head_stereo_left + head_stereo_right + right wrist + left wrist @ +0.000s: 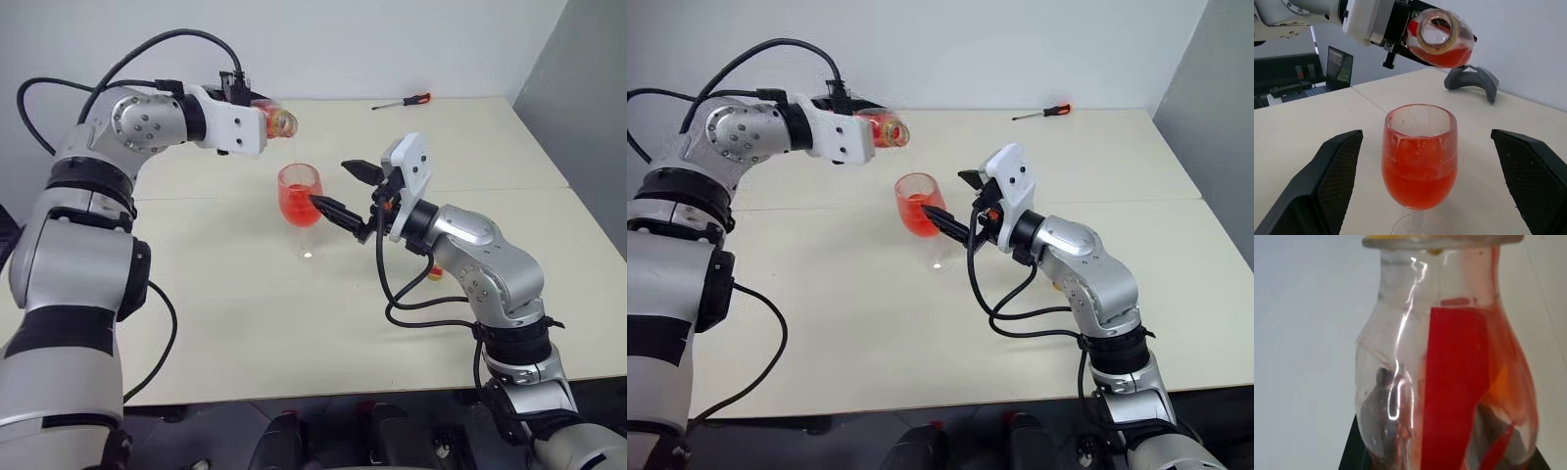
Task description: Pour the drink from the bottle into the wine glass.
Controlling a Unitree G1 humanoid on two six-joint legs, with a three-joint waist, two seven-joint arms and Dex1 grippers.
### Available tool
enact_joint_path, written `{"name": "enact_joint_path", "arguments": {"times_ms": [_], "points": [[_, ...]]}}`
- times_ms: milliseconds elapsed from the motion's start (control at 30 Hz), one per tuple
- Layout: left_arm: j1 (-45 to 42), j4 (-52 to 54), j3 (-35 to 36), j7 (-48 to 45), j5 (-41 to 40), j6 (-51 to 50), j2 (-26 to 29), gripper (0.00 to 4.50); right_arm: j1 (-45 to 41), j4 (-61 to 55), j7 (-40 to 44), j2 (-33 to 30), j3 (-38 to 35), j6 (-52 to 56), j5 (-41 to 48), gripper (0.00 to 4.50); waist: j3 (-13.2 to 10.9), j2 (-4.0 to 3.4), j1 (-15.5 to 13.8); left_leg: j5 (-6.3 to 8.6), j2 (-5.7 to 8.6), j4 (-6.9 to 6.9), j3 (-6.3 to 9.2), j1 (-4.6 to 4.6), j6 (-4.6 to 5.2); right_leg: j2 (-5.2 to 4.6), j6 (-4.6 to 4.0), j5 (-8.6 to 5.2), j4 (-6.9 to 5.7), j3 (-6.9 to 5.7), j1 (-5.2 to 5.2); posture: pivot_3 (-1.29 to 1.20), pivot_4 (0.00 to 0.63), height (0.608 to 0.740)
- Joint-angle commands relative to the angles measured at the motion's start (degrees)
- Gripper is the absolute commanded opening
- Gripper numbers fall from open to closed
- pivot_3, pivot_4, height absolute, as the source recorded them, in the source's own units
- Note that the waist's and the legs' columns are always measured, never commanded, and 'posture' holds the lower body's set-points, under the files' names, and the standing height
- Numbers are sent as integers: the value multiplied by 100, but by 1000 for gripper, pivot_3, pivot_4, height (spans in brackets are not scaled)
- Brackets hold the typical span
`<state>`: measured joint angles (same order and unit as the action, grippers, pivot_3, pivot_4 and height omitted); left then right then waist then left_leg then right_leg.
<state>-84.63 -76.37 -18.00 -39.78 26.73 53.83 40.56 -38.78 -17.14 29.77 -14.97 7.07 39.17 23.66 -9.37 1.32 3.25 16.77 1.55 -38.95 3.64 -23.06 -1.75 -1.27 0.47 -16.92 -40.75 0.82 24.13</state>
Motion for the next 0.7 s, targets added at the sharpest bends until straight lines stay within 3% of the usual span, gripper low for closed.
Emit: {"name": "enact_joint_path", "arguments": {"times_ms": [33,167,267,467,700], "points": [[-73,175,445,-357,-565,-263,-6,1237,-100,-157,28,10,-5,-131,-8,4500,0,0,1,0,0,0,1,0,0,0,0,0,-1,0,0,0,150,740],[-33,229,747,-635,-928,-598,-89,1237,-100,-170,30,24,4,-135,-7,4500,0,0,1,0,0,-1,2,0,0,0,0,0,-1,-1,0,0,150,740],[46,258,1451,-915,-1739,-1561,-283,1237,-5,-357,47,-51,-17,-64,35,4500,0,0,0,0,0,-2,3,0,0,0,0,0,-4,-2,0,0,150,740],[531,697,2241,-969,-2595,-2882,-452,1237,571,-1065,402,-676,-92,73,224,4500,3,4,15,0,-1,-5,6,0,0,-1,1,0,-4,0,-3,0,150,740],[1816,1803,3021,249,-3300,-4293,-614,1237,1785,-2060,985,-1501,-176,-190,474,4500,5,8,6,0,-3,-6,17,1,0,-1,1,0,-5,11,-5,0,150,740]]}}
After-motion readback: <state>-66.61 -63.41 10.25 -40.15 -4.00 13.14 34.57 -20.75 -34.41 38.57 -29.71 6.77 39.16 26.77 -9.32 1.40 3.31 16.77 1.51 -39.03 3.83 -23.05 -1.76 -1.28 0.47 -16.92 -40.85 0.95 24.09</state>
